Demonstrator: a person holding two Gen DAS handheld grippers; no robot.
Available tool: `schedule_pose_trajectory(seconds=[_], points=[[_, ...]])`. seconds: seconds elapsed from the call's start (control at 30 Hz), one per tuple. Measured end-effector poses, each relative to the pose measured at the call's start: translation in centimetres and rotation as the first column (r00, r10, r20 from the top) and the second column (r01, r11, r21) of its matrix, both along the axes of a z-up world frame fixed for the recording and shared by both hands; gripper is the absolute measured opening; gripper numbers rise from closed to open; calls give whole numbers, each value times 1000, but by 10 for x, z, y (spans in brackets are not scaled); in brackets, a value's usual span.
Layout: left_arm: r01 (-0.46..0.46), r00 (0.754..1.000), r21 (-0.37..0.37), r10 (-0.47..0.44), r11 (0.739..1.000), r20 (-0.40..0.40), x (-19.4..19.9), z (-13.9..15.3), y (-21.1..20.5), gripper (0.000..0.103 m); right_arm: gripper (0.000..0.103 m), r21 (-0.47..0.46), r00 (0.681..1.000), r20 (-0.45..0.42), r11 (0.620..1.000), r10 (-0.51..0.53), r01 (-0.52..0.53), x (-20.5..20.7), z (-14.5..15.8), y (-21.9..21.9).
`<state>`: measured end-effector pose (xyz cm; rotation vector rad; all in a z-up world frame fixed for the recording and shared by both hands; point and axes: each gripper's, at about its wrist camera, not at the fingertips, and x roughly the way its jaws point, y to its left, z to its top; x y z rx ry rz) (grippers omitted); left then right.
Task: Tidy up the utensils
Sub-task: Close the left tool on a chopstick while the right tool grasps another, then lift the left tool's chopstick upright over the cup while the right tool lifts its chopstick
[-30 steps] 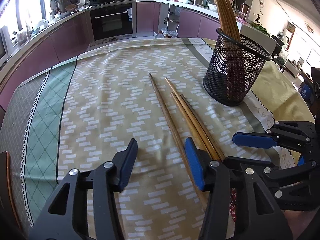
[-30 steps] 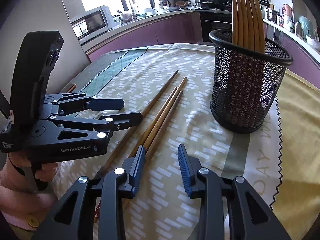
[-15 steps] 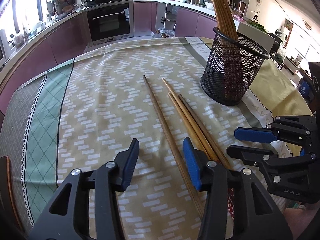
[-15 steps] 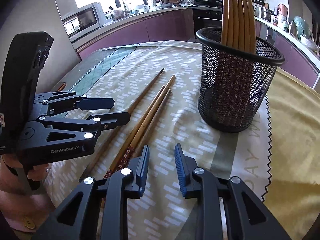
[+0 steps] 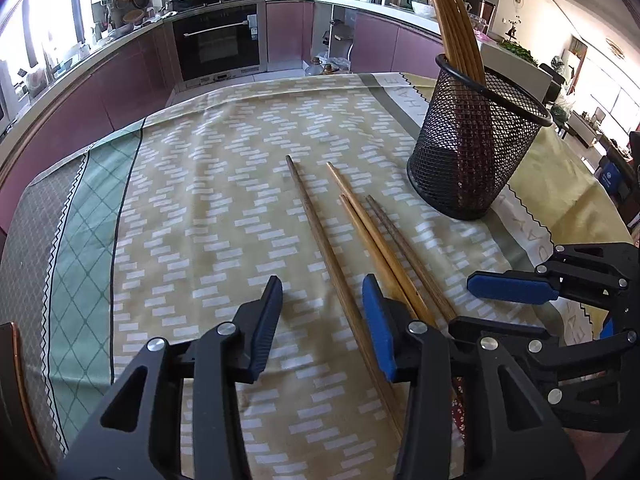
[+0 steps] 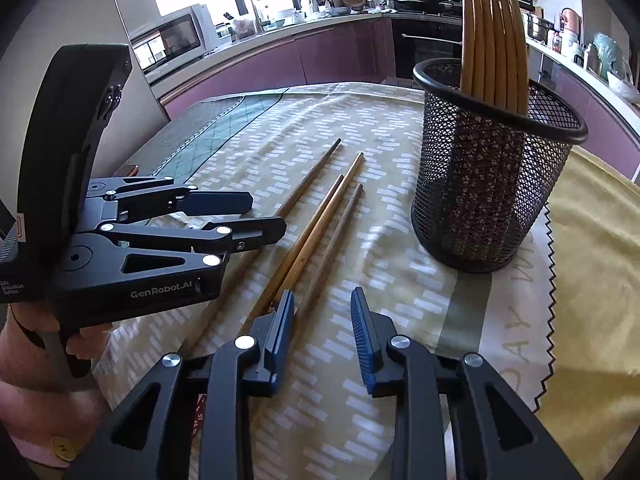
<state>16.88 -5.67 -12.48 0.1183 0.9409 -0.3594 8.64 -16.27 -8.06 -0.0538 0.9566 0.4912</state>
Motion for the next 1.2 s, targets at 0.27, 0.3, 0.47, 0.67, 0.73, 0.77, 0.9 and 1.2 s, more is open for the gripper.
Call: schedule_pose_trajectory(seconds=[0.27, 0.3, 0.47, 0.67, 0.73, 0.77, 0.9, 1.2], points=[[9, 1000, 7, -9, 1000, -3, 9, -2, -8, 38, 21, -43, 1000, 21, 999, -13, 14, 9, -2, 10], [8, 1000, 9, -8, 1000, -2, 10, -2, -9, 35, 17, -37, 1000, 22, 999, -20, 21, 11, -2, 9], [-11, 1000, -1, 11, 1000, -7, 15, -2, -10, 18, 8, 22, 999, -3, 999, -48, 48, 17, -3, -1], [-45, 999, -37, 44, 998, -15, 12, -2, -7, 10, 6, 85, 996, -22, 993, -81, 83, 16, -4, -15], [-49, 999, -39, 49, 998, -12, 8, 0, -5, 8, 6, 97, 996, -17, 991, -87, 88, 15, -1, -20], [-49, 999, -41, 49, 998, -11, 7, 0, -5, 8, 6, 103, 996, -14, 991, -88, 89, 14, 0, -21], [-48, 999, -55, 48, 997, -3, 0, 4, -1, 8, 6, 127, 997, 4, 989, -82, 81, 9, 7, -26], [-39, 998, -74, 43, 996, 48, -20, 25, 3, 8, 6, 181, 997, 58, 983, -52, 40, 2, 25, -29]])
